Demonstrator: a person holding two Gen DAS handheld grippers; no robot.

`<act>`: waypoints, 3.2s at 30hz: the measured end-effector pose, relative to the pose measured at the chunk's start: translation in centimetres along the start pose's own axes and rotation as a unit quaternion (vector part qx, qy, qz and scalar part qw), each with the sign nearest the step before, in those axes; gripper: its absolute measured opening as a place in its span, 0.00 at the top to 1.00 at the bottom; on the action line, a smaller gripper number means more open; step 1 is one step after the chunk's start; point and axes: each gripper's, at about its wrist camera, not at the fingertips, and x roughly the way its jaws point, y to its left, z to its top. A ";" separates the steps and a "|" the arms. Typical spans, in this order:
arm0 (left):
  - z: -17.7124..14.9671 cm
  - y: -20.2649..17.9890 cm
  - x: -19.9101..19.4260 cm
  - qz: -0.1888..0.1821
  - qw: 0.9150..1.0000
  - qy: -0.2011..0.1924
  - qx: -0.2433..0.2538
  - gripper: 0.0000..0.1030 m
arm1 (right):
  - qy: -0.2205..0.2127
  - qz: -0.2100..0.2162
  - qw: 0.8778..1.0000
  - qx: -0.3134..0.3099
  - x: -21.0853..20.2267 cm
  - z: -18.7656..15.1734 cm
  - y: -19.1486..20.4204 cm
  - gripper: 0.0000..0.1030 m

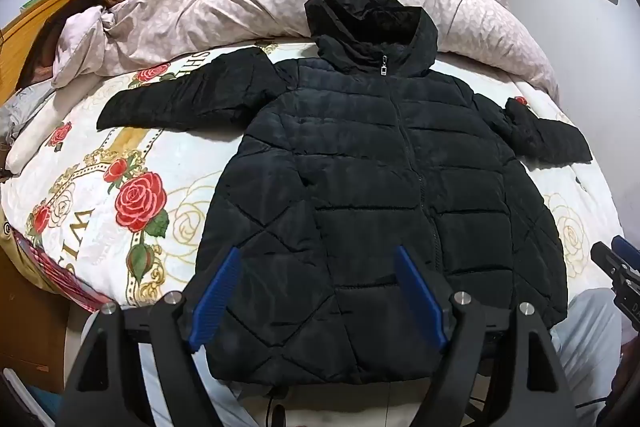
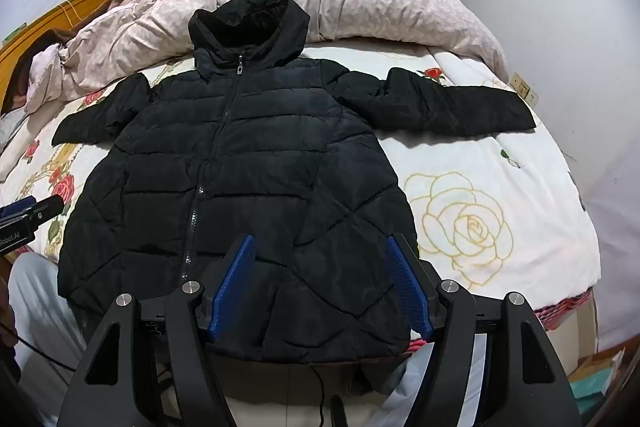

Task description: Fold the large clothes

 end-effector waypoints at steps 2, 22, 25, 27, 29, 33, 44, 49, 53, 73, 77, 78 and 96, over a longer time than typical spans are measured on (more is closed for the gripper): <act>0.0 0.1 -0.1 -0.007 1.000 -0.008 -0.005 0.22 | -0.001 0.000 1.000 0.000 0.0 0.0 0.0 0.34; -0.3 0.0 0.3 -0.006 1.000 -0.002 -0.005 0.22 | -0.002 0.000 1.000 0.000 0.1 0.1 0.1 0.34; -0.4 0.0 0.4 -0.007 1.000 -0.001 -0.005 0.22 | 0.000 0.000 1.000 0.000 0.1 0.1 0.1 0.34; -0.4 0.0 0.4 -0.008 1.000 -0.001 -0.005 0.22 | 0.000 -0.001 1.000 -0.001 0.1 0.1 0.2 0.34; -0.4 -0.3 0.6 -0.008 1.000 0.001 -0.003 0.22 | 0.000 0.000 1.000 -0.001 0.2 0.1 0.1 0.34; -0.4 -0.4 0.7 -0.009 1.000 0.002 -0.002 0.22 | 0.001 0.000 1.000 0.000 0.2 0.1 0.2 0.34; -0.4 -0.4 0.8 -0.009 1.000 0.003 -0.003 0.22 | 0.002 0.000 1.000 0.000 0.4 0.1 0.3 0.34; -0.5 -0.6 0.8 -0.010 1.000 0.003 -0.003 0.22 | 0.002 0.000 1.000 -0.001 0.4 0.1 0.3 0.34; -0.5 -0.6 0.9 -0.010 1.000 0.003 -0.003 0.22 | 0.003 -0.001 1.000 0.000 0.4 0.1 0.3 0.34; -1.1 -0.9 1.1 -0.012 1.000 0.006 -0.004 0.22 | 0.009 -0.001 1.000 -0.004 1.1 -0.2 0.7 0.34; -1.2 -0.7 1.3 -0.014 1.000 0.008 -0.006 0.22 | 0.010 -0.001 1.000 -0.006 1.1 -0.1 0.7 0.34; -1.2 -0.7 1.3 -0.014 1.000 0.008 -0.006 0.22 | 0.010 -0.001 1.000 -0.006 1.1 -0.1 0.8 0.34; -0.2 -0.1 2.7 -0.012 1.000 0.023 -0.003 0.22 | 0.022 0.002 0.999 -0.029 2.9 0.9 1.9 0.34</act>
